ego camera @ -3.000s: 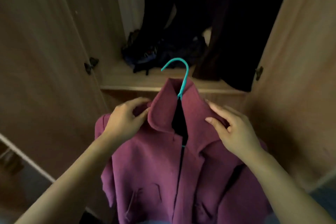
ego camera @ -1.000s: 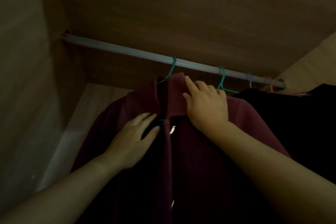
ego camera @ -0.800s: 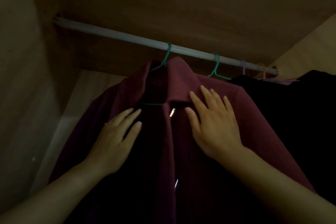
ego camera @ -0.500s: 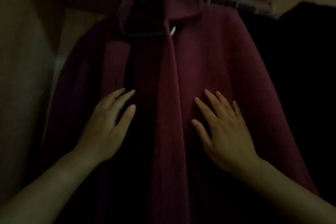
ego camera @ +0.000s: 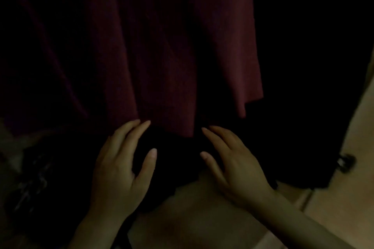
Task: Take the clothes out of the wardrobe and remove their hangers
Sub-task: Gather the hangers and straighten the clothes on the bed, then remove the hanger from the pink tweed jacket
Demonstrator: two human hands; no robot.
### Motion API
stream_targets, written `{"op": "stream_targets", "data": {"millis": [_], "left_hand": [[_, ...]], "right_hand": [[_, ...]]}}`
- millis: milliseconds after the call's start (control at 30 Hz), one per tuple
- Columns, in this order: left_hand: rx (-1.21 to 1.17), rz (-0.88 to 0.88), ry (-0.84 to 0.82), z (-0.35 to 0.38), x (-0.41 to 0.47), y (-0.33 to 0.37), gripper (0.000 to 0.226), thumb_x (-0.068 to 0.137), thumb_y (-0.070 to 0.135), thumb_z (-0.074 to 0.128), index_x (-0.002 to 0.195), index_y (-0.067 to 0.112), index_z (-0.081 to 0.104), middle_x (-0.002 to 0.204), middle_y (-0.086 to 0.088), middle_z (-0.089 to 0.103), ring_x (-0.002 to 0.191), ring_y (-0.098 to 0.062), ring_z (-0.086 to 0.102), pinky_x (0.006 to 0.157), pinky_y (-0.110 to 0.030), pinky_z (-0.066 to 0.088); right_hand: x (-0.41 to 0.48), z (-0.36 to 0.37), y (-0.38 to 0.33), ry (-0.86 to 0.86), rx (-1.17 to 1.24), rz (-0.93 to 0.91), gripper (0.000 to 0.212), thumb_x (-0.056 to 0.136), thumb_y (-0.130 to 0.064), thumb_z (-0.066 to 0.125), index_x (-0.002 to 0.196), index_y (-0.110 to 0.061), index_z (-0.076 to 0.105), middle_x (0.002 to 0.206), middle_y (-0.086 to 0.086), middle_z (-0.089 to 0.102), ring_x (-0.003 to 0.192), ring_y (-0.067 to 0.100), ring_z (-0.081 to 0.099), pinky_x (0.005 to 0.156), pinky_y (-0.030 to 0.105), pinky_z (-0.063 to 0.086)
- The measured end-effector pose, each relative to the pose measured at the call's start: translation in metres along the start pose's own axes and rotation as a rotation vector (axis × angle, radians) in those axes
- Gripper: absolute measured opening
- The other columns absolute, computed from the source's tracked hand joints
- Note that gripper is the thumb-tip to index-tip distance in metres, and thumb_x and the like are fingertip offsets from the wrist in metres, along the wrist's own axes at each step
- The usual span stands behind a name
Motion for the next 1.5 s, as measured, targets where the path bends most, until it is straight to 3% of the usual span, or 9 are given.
{"op": "stream_targets", "data": {"millis": [100, 233, 367, 467, 733, 833, 1033, 1367, 1500], "left_hand": [[-0.023, -0.058, -0.254, 0.055, -0.059, 0.013, 0.055, 0.089, 0.054, 0.034, 0.134, 0.026, 0.048, 0.138, 0.006, 0.045, 0.124, -0.014, 0.043, 0.102, -0.042, 0.038], [-0.095, -0.078, -0.595, 0.118, -0.154, 0.052, 0.058, 0.089, 0.058, 0.034, 0.131, 0.023, 0.051, 0.135, 0.001, 0.05, 0.121, -0.02, 0.049, 0.098, -0.039, 0.042], [-0.186, -0.027, -0.914, 0.167, -0.247, 0.122, 0.064, 0.087, 0.067, 0.029, 0.131, 0.026, 0.052, 0.137, 0.005, 0.049, 0.122, -0.016, 0.047, 0.101, -0.039, 0.041], [-0.238, 0.058, -1.076, 0.196, -0.292, 0.195, 0.065, 0.084, 0.062, 0.032, 0.129, 0.022, 0.055, 0.135, 0.001, 0.051, 0.121, -0.02, 0.049, 0.101, -0.035, 0.038], [-0.442, 0.579, -1.241, 0.27, -0.382, 0.458, 0.065, 0.083, 0.058, 0.032, 0.129, 0.018, 0.053, 0.133, -0.005, 0.053, 0.118, -0.021, 0.047, 0.101, -0.041, 0.038], [-0.605, 0.752, -1.32, 0.273, -0.417, 0.555, 0.058, 0.085, 0.052, 0.038, 0.129, 0.017, 0.053, 0.13, -0.006, 0.055, 0.117, -0.02, 0.049, 0.099, -0.034, 0.038], [-0.789, 1.054, -1.471, 0.261, -0.477, 0.699, 0.054, 0.088, 0.051, 0.038, 0.129, 0.018, 0.052, 0.13, -0.002, 0.054, 0.118, -0.021, 0.051, 0.098, -0.041, 0.043], [-0.893, 1.375, -1.561, 0.297, -0.586, 0.899, 0.051, 0.089, 0.05, 0.037, 0.127, 0.019, 0.053, 0.126, 0.0, 0.056, 0.112, -0.018, 0.053, 0.094, -0.032, 0.042], [-0.938, 1.524, -1.575, 0.297, -0.623, 1.008, 0.055, 0.09, 0.054, 0.034, 0.13, 0.019, 0.05, 0.129, 0.0, 0.055, 0.114, -0.019, 0.053, 0.095, -0.04, 0.045]], "right_hand": [[-0.082, 0.008, 0.031, -0.132, -0.043, 0.145, 0.057, 0.095, -0.053, 0.026, 0.136, -0.018, 0.044, 0.135, 0.004, 0.049, 0.125, 0.022, 0.045, 0.098, 0.044, 0.043], [-0.206, -0.01, 0.065, -0.259, -0.071, 0.38, 0.058, 0.095, -0.052, 0.027, 0.133, -0.014, 0.048, 0.132, 0.008, 0.053, 0.122, 0.026, 0.049, 0.099, 0.042, 0.044], [-0.328, -0.064, 0.087, -0.256, -0.141, 0.685, 0.049, 0.092, -0.048, 0.037, 0.122, -0.014, 0.057, 0.119, 0.007, 0.061, 0.106, 0.026, 0.059, 0.087, 0.032, 0.047], [-0.422, -0.125, 0.103, -0.221, -0.189, 0.949, 0.051, 0.09, -0.05, 0.038, 0.121, -0.014, 0.057, 0.12, 0.007, 0.061, 0.109, 0.025, 0.056, 0.088, 0.033, 0.046], [-0.623, -0.3, 0.112, -0.081, -0.401, 1.334, 0.056, 0.09, -0.052, 0.034, 0.122, -0.011, 0.057, 0.124, 0.01, 0.058, 0.115, 0.03, 0.054, 0.094, 0.038, 0.044], [-0.679, -0.352, 0.098, 0.004, -0.47, 1.479, 0.056, 0.09, -0.053, 0.032, 0.124, -0.014, 0.056, 0.128, 0.008, 0.057, 0.117, 0.028, 0.053, 0.096, 0.038, 0.043], [-0.764, -0.409, 0.068, 0.227, -0.527, 1.757, 0.059, 0.093, -0.056, 0.028, 0.126, -0.015, 0.054, 0.129, 0.006, 0.056, 0.117, 0.026, 0.053, 0.098, 0.037, 0.041], [-0.905, -0.528, 0.097, 0.456, -0.64, 2.031, 0.058, 0.09, -0.054, 0.034, 0.126, -0.013, 0.054, 0.127, 0.007, 0.056, 0.116, 0.028, 0.053, 0.095, 0.039, 0.044], [-0.958, -0.6, 0.116, 0.496, -0.686, 2.091, 0.061, 0.091, -0.056, 0.029, 0.13, -0.015, 0.05, 0.131, 0.005, 0.053, 0.121, 0.026, 0.05, 0.1, 0.039, 0.04]]}}
Point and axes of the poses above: each hand's wrist, its own x-axis towards the middle knuckle, its own z-axis out of the palm, y = z × x, the point moved 5 cm from there along x, towards the middle knuckle
